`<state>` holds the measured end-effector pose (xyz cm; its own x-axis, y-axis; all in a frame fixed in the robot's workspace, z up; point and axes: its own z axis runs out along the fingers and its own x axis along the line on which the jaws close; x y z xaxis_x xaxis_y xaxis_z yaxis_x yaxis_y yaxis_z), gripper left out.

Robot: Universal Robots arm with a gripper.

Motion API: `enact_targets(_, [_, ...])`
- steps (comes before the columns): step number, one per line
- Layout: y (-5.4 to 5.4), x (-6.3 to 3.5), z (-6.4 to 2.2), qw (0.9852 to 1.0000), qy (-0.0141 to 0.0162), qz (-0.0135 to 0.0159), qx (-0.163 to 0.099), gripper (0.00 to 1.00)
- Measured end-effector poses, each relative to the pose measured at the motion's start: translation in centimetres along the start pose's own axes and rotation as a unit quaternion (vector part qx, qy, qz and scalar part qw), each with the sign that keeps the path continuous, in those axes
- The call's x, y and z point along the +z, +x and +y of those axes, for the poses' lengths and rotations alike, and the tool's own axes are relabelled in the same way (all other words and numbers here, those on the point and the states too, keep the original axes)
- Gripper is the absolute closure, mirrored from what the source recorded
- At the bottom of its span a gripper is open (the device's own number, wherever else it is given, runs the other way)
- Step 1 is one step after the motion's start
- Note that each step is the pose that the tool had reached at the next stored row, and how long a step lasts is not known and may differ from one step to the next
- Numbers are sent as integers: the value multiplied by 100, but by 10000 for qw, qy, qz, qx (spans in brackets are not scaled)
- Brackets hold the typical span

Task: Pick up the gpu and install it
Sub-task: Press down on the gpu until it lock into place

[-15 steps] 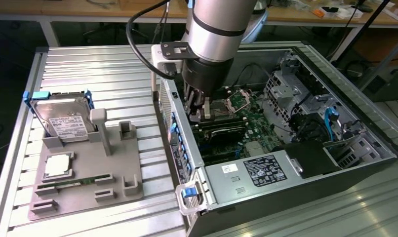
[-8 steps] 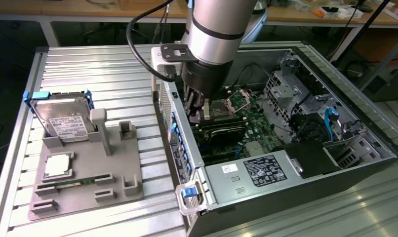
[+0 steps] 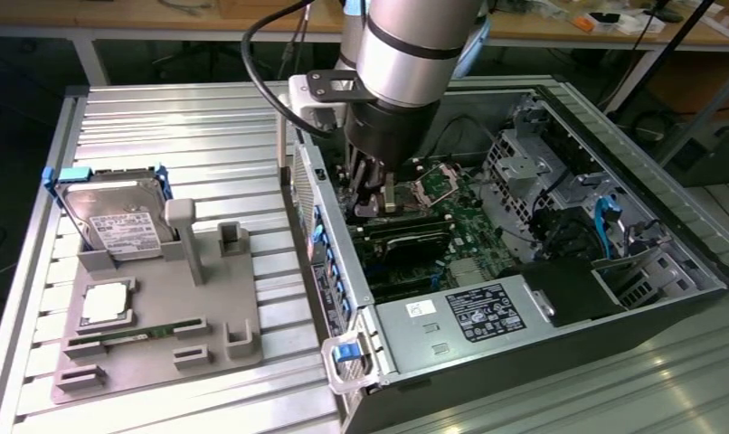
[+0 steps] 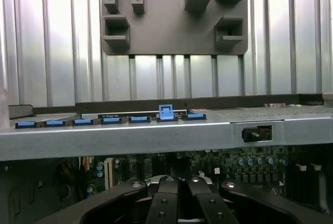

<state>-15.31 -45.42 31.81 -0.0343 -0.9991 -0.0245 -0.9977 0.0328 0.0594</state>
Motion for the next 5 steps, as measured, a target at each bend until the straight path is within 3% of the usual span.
enact_targets(5, [0, -1, 0, 10000, 0, 1, 0, 89])
